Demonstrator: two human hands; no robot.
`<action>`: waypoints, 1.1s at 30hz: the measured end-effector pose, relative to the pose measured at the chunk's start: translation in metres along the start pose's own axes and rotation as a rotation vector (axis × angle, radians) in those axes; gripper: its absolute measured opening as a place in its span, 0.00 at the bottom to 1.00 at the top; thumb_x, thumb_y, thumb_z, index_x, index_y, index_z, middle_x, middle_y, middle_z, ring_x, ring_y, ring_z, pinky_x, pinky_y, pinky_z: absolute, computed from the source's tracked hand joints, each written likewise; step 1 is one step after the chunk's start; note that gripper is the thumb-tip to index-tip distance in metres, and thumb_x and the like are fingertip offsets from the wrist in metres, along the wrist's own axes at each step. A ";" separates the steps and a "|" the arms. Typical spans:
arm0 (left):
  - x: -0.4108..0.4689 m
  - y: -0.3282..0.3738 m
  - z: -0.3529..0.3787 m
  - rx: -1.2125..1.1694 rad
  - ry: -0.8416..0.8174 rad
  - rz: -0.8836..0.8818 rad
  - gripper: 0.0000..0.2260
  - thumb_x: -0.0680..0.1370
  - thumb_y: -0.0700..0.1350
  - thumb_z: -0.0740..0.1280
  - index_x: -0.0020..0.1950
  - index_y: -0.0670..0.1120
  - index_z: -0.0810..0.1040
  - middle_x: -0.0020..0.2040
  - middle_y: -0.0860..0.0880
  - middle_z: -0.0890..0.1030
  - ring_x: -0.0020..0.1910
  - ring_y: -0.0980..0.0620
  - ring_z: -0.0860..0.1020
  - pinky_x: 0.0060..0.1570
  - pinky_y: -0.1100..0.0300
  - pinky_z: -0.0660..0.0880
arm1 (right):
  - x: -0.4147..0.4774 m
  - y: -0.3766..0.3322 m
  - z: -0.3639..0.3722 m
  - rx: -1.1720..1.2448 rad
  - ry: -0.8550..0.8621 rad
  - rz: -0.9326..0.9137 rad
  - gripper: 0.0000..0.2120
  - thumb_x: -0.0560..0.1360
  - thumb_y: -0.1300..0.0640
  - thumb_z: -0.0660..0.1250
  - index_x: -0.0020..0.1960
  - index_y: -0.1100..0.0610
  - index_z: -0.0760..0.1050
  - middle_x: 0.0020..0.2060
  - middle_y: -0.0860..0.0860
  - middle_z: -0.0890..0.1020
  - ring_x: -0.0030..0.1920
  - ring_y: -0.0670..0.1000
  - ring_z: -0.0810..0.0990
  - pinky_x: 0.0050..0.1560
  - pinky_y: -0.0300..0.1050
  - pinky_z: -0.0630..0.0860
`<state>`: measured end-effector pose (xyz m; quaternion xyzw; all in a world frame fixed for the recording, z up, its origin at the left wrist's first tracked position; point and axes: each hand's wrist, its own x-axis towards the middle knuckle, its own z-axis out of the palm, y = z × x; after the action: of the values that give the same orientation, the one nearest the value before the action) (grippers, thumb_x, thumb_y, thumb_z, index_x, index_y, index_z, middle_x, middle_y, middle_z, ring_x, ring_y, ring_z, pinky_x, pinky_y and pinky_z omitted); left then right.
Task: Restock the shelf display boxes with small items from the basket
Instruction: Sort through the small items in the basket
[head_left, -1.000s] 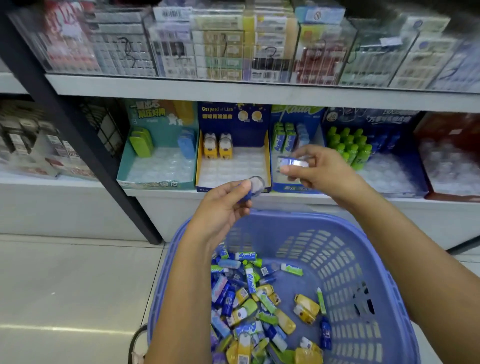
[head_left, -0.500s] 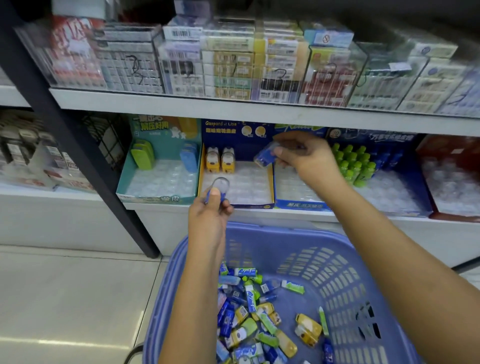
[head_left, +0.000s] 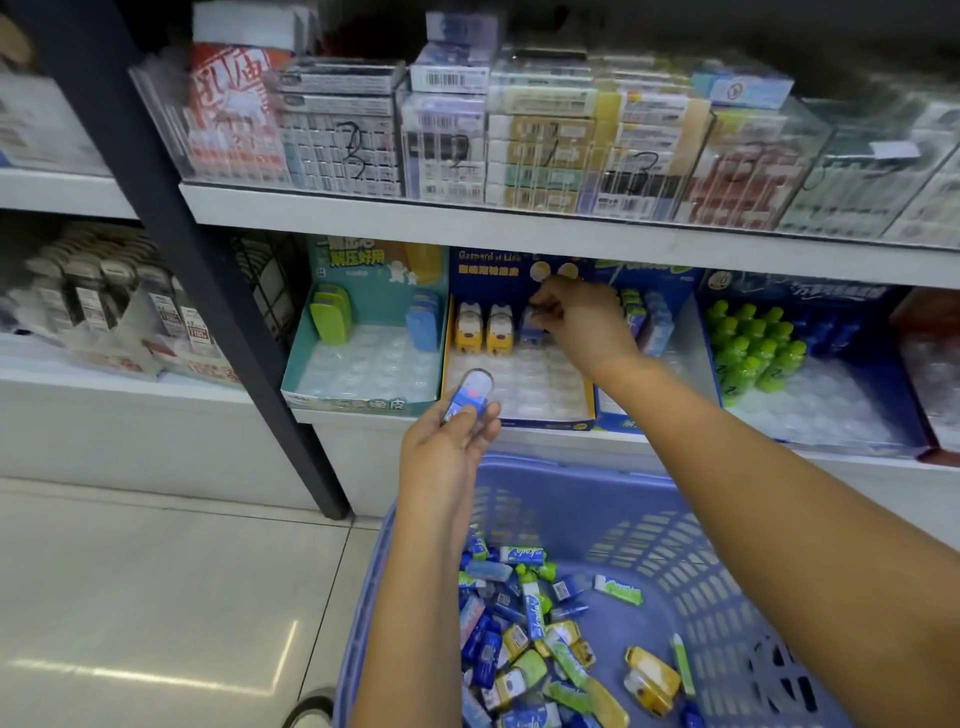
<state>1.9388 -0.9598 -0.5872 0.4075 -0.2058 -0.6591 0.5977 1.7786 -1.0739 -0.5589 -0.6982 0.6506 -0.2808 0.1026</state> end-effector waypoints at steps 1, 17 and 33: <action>0.001 0.000 -0.001 -0.002 -0.008 -0.001 0.10 0.80 0.33 0.59 0.59 0.37 0.74 0.45 0.46 0.83 0.43 0.53 0.83 0.42 0.65 0.80 | 0.002 0.001 0.001 -0.013 -0.012 -0.002 0.11 0.76 0.63 0.63 0.58 0.61 0.75 0.53 0.55 0.81 0.53 0.55 0.80 0.53 0.39 0.72; -0.003 -0.010 0.010 0.125 -0.009 0.087 0.10 0.78 0.36 0.65 0.50 0.51 0.78 0.44 0.49 0.84 0.46 0.54 0.83 0.42 0.67 0.78 | -0.006 -0.023 -0.023 -0.087 -0.144 0.029 0.14 0.77 0.54 0.65 0.60 0.57 0.77 0.59 0.56 0.77 0.58 0.54 0.77 0.58 0.44 0.71; 0.007 -0.035 0.006 1.494 -0.356 0.489 0.20 0.81 0.44 0.60 0.73 0.47 0.66 0.74 0.49 0.66 0.75 0.51 0.59 0.72 0.65 0.44 | -0.015 0.009 -0.017 0.081 0.068 0.009 0.12 0.71 0.60 0.72 0.54 0.58 0.80 0.49 0.53 0.84 0.49 0.52 0.81 0.51 0.39 0.75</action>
<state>1.9128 -0.9612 -0.6119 0.5318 -0.7676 -0.2531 0.2529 1.7624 -1.0572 -0.5528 -0.6807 0.6448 -0.3299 0.1098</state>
